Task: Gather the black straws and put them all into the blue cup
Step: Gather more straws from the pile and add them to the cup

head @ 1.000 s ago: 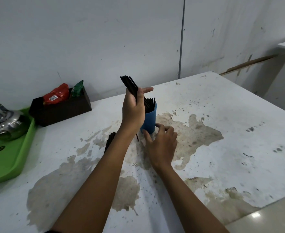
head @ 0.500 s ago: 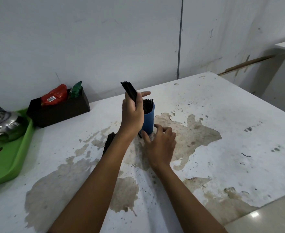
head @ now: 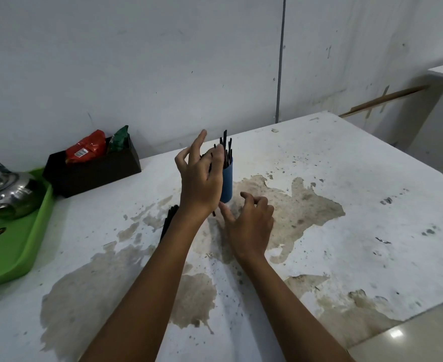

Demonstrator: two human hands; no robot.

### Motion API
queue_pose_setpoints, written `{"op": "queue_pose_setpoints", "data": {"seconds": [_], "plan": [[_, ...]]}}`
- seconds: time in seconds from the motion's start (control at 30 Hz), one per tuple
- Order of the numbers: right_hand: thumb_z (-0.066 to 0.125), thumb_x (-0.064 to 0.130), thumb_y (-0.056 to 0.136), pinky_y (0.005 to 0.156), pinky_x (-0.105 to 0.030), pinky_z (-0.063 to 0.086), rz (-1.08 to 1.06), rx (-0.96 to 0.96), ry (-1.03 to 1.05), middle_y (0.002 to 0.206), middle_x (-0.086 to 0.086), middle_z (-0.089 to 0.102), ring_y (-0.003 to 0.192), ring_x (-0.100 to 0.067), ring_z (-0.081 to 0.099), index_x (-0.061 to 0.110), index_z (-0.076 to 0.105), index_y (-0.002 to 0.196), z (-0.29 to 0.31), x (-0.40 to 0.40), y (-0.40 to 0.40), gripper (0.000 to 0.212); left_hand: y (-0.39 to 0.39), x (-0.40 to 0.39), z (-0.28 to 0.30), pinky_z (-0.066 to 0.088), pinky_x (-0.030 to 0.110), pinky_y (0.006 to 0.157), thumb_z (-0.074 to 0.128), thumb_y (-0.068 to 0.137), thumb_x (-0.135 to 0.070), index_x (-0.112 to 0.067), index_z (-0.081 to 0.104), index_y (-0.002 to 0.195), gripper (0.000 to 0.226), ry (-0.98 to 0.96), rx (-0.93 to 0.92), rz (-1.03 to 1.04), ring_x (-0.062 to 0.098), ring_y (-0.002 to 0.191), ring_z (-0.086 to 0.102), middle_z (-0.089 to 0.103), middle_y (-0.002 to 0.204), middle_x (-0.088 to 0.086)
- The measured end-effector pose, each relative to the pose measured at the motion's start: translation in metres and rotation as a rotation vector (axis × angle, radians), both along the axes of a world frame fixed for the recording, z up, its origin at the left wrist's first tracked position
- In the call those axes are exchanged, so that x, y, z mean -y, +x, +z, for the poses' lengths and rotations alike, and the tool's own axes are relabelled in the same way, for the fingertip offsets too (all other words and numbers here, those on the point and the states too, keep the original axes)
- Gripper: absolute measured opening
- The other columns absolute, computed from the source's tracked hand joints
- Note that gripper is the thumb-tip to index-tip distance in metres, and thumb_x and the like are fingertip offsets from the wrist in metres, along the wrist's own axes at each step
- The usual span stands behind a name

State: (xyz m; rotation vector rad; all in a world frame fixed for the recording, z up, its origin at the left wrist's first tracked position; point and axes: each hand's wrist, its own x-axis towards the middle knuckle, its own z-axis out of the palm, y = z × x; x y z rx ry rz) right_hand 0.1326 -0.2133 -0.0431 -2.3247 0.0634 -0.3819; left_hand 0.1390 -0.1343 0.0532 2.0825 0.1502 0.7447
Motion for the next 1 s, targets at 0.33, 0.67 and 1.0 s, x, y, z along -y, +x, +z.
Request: {"op": "queue_pose_setpoints", "data": {"seconds": [0.33, 0.67, 1.0], "plan": [[0.053, 0.066, 0.085, 0.095, -0.037, 0.037, 0.035, 0.019, 0.008, 0.126, -0.002, 0.051, 0.117, -0.023, 0.044, 0.026, 0.048, 0.132, 0.000, 0.002, 0.001, 0.062, 0.013, -0.022, 0.000, 0.038, 0.031, 0.111, 0.054, 0.097, -0.032, -0.027, 0.060, 0.132, 0.035, 0.070, 0.013, -0.034, -0.001, 0.131, 0.042, 0.041, 0.151, -0.013], [0.070, 0.061, 0.074, 0.097, -0.037, 0.040, 0.176, 0.042, 0.077, 0.140, -0.006, 0.045, 0.127, -0.024, 0.036, 0.017, 0.039, 0.142, 0.016, 0.006, 0.025, 0.086, -0.004, -0.040, 0.000, 0.041, 0.028, 0.101, 0.067, 0.085, -0.051, -0.034, 0.032, 0.150, 0.075, -0.205, -0.139, -0.022, 0.009, 0.132, 0.043, 0.036, 0.154, -0.015], [0.073, 0.047, 0.078, 0.078, -0.042, 0.046, 0.320, 0.049, 0.190, 0.103, 0.005, 0.061, 0.109, -0.020, 0.041, 0.022, 0.053, 0.125, 0.031, 0.012, 0.032, 0.057, -0.005, -0.038, -0.022, 0.054, 0.015, 0.078, 0.082, 0.076, -0.039, -0.026, 0.052, 0.134, 0.066, -0.263, -0.240, -0.177, 0.004, 0.110, 0.061, 0.061, 0.125, -0.013]]}}
